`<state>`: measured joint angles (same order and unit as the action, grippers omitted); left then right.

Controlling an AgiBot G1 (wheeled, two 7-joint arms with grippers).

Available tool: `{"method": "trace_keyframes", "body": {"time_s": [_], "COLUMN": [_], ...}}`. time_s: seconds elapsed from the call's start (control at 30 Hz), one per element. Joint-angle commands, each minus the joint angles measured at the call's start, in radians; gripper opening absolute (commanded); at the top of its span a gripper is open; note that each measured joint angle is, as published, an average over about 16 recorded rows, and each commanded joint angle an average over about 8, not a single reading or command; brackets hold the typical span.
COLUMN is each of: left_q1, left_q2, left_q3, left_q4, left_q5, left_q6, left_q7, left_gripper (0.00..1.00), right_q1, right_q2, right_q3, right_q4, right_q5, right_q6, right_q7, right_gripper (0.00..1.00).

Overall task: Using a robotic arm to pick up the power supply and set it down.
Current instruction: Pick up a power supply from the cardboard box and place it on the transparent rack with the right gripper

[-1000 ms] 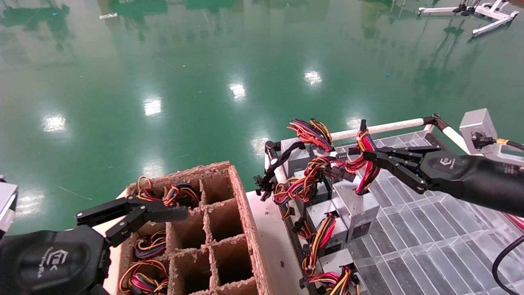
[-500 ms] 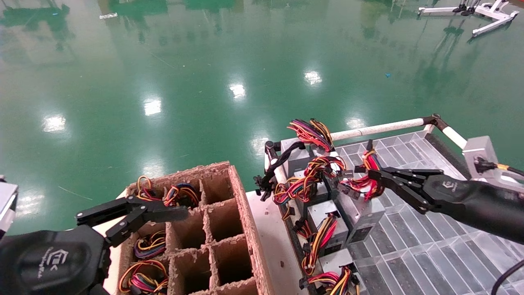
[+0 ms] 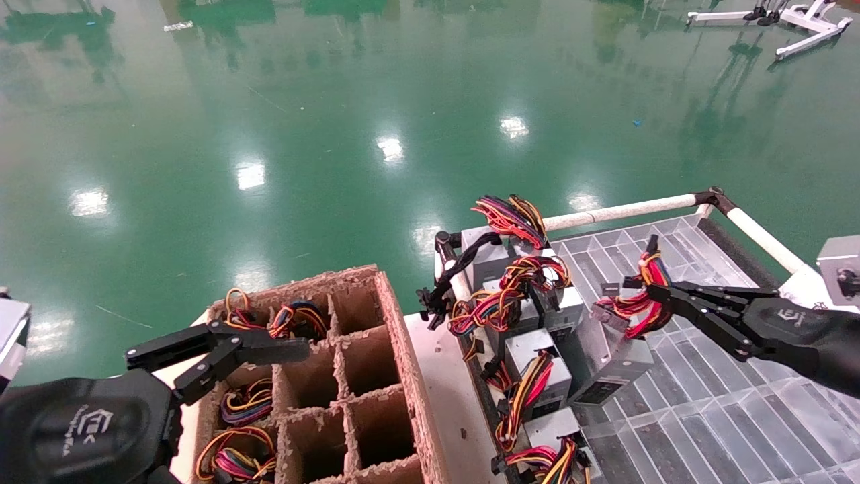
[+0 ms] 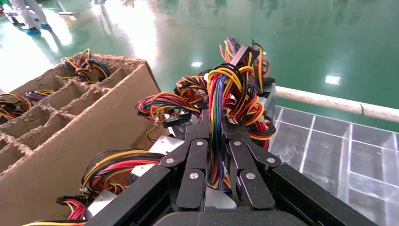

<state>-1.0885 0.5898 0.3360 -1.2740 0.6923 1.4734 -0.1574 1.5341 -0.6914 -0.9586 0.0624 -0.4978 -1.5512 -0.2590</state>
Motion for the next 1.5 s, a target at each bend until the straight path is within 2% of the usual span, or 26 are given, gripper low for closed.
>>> {"method": "trace_keyframes", "body": {"time_s": [0.03, 0.73, 1.17, 1.2, 1.27, 1.43, 1.5], "left_q1": [0.000, 0.000, 0.000, 0.000, 0.000, 0.000, 0.000], "left_q2": [0.000, 0.000, 0.000, 0.000, 0.000, 0.000, 0.000], "left_q3": [0.000, 0.000, 0.001, 0.001, 0.001, 0.001, 0.001], "left_q4": [0.000, 0.000, 0.000, 0.000, 0.000, 0.000, 0.000], "left_q5": [0.000, 0.000, -0.001, -0.001, -0.001, -0.001, -0.001], "left_q6": [0.000, 0.000, 0.000, 0.000, 0.000, 0.000, 0.000], "left_q7": [0.000, 0.000, 0.000, 0.000, 0.000, 0.000, 0.000], "left_gripper": [1.00, 1.00, 1.00, 1.00, 1.00, 1.00, 1.00], "right_q1": [0.000, 0.083, 0.109, 0.106, 0.100, 0.089, 0.088], "right_q2": [0.009, -0.006, -0.058, -0.063, -0.071, -0.084, -0.087], "right_q3": [0.000, -0.041, -0.068, -0.069, -0.071, -0.075, -0.076], "right_q4": [-0.003, -0.016, -0.027, -0.029, -0.034, -0.042, -0.043], "right_q5": [0.001, -0.062, -0.100, -0.103, -0.106, -0.110, -0.112], "right_q6": [0.000, 0.037, 0.047, 0.048, 0.048, 0.047, 0.046], "right_q7": [-0.001, 0.004, 0.014, 0.015, 0.017, 0.020, 0.022], "right_gripper": [0.00, 0.00, 0.00, 0.03, 0.16, 0.77, 0.95]}}
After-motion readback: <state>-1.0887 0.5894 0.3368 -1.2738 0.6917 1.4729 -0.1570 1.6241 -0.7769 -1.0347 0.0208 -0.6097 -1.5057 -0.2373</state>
